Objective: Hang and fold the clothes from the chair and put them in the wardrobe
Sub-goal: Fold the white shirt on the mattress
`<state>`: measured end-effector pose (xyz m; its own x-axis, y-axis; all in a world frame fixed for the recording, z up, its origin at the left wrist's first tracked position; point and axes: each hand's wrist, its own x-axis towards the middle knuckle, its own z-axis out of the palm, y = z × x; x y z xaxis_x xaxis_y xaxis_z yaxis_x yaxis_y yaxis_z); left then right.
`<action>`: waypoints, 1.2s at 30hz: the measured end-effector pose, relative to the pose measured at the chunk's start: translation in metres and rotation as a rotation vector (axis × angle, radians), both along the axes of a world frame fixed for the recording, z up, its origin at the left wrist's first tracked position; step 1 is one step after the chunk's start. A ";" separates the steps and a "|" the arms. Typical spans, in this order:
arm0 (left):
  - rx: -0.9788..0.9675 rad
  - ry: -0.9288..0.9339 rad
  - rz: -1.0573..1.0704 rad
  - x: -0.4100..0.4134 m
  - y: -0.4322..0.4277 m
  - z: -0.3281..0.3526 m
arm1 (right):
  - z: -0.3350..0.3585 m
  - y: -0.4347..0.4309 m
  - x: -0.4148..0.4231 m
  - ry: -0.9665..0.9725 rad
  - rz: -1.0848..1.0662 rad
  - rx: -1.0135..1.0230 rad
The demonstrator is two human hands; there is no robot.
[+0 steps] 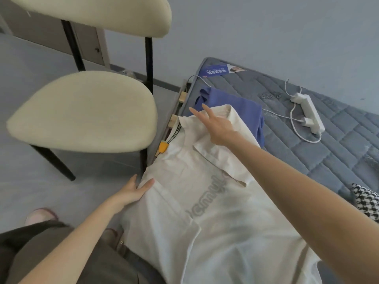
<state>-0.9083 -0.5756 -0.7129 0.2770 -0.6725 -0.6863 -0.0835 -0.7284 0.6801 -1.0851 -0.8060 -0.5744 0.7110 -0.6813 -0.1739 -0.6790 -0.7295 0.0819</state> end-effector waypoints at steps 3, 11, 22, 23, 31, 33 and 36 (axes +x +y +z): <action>-0.005 0.038 0.037 0.003 -0.001 -0.004 | -0.002 -0.006 0.010 0.087 0.011 0.002; 0.179 0.151 -0.110 0.017 0.009 -0.002 | -0.014 -0.007 0.019 0.069 -0.001 -0.161; -0.145 0.034 -0.058 0.035 0.014 0.043 | -0.006 0.004 -0.010 0.129 0.153 -0.337; -0.174 0.002 -0.069 0.036 0.011 0.050 | -0.002 0.003 -0.012 0.164 0.131 -0.355; -0.414 -0.414 -0.015 0.060 0.001 0.127 | 0.068 0.006 -0.006 -0.032 -0.139 -0.498; -0.471 -0.519 0.020 0.071 0.000 0.151 | 0.086 0.006 0.005 -0.197 -0.189 -0.485; -0.529 -0.636 0.050 0.083 0.002 0.186 | 0.102 0.003 0.024 -0.440 -0.255 -0.394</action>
<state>-0.8248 -0.5738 -0.5268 0.5438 -0.8391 0.0153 -0.5435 -0.3383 0.7682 -1.0608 -0.8031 -0.4723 0.4664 -0.7917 0.3947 -0.8583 -0.5129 -0.0147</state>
